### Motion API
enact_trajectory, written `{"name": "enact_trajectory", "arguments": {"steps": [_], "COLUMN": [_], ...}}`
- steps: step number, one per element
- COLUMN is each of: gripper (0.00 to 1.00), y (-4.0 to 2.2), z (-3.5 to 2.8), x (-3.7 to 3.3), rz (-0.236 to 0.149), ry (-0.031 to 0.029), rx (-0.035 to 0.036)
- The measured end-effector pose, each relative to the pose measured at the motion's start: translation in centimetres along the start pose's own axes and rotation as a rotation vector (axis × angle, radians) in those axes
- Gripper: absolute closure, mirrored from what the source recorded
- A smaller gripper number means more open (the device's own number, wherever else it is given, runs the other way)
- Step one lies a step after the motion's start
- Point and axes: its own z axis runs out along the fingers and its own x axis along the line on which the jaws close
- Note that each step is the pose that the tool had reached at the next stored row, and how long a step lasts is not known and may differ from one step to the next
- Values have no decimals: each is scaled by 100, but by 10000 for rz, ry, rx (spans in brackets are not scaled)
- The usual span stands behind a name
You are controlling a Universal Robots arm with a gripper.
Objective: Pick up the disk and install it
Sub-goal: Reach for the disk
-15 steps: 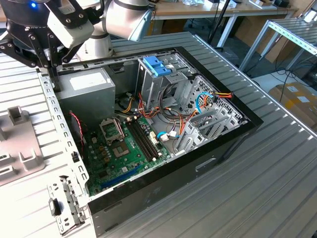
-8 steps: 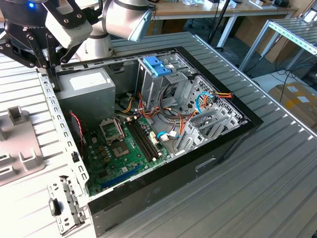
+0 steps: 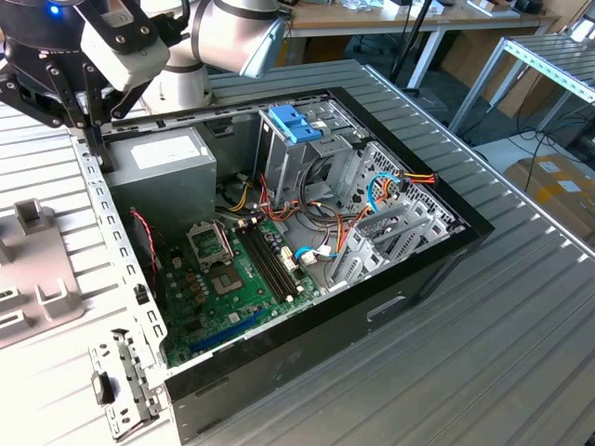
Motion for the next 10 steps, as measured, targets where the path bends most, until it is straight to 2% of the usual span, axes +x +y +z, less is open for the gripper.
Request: {"name": "enact_trajectory", "arguments": {"steps": [10], "gripper": [89], "y": [-3], "z": [-1], "x": [38], "rz": [0], "ry": [0], "rx": [1]}}
